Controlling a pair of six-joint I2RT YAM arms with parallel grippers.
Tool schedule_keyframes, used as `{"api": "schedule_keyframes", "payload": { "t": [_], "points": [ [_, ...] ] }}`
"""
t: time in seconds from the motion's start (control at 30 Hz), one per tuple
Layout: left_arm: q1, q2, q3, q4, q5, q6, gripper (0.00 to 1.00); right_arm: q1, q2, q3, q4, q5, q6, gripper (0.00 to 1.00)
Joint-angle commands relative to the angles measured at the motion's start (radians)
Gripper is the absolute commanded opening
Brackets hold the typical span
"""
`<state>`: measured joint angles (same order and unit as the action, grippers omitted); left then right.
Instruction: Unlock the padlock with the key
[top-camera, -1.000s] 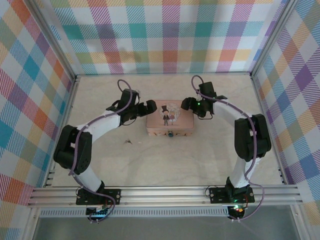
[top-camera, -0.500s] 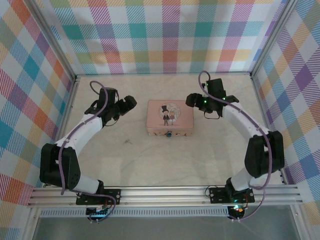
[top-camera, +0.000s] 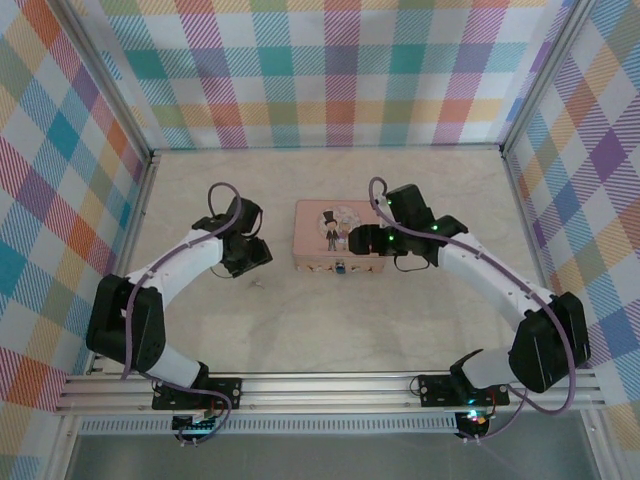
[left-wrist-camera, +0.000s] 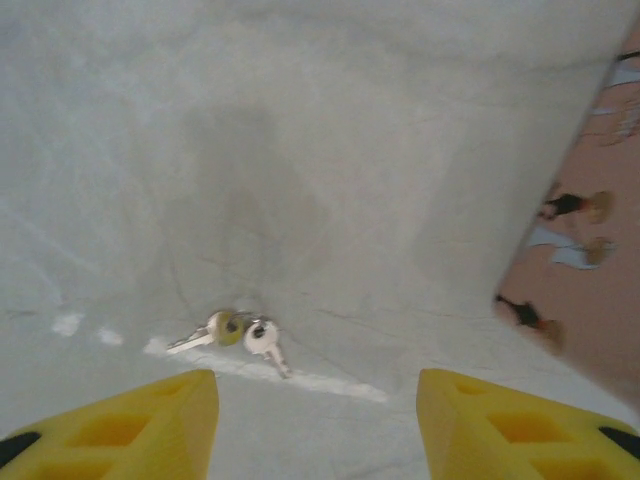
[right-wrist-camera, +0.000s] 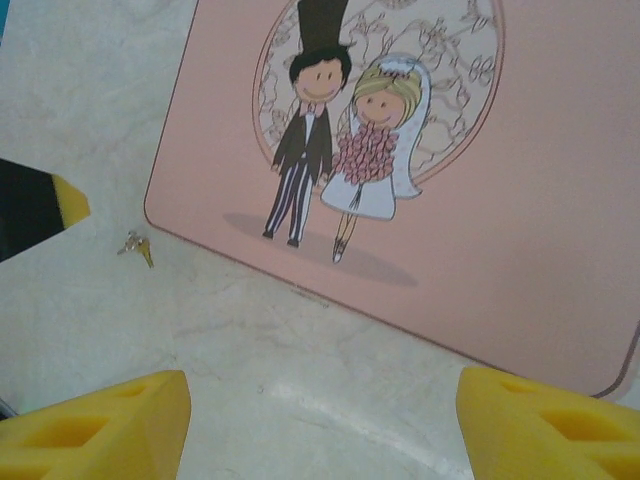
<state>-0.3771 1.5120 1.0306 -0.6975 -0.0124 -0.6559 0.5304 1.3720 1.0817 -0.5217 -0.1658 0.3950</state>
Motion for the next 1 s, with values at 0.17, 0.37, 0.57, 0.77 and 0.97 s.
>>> {"api": "schedule_keyframes", "payload": {
  "t": [0.17, 0.37, 0.57, 0.77, 0.97],
  "points": [
    [-0.076, 0.089, -0.002, -0.053, -0.099, -0.115, 0.54, 0.011, -0.014, -0.033, -0.001, -0.011, 0.02, 0.71],
    [-0.085, 0.149, 0.001, -0.03, -0.14, -0.152, 0.5, 0.014, -0.017, -0.035, 0.0, -0.006, 0.024, 0.71],
    [-0.086, 0.195, 0.019, -0.02, -0.143, -0.149, 0.39, 0.014, -0.027, -0.04, -0.009, 0.016, 0.021, 0.71],
    [-0.095, 0.22, 0.007, -0.012, -0.141, -0.155, 0.38, 0.014, -0.022, -0.048, -0.004, 0.023, 0.025, 0.71],
    [-0.094, 0.255, 0.003, -0.016, -0.182, -0.144, 0.26, 0.014, -0.032, -0.056, 0.009, 0.016, 0.033, 0.71]
  ]
}}
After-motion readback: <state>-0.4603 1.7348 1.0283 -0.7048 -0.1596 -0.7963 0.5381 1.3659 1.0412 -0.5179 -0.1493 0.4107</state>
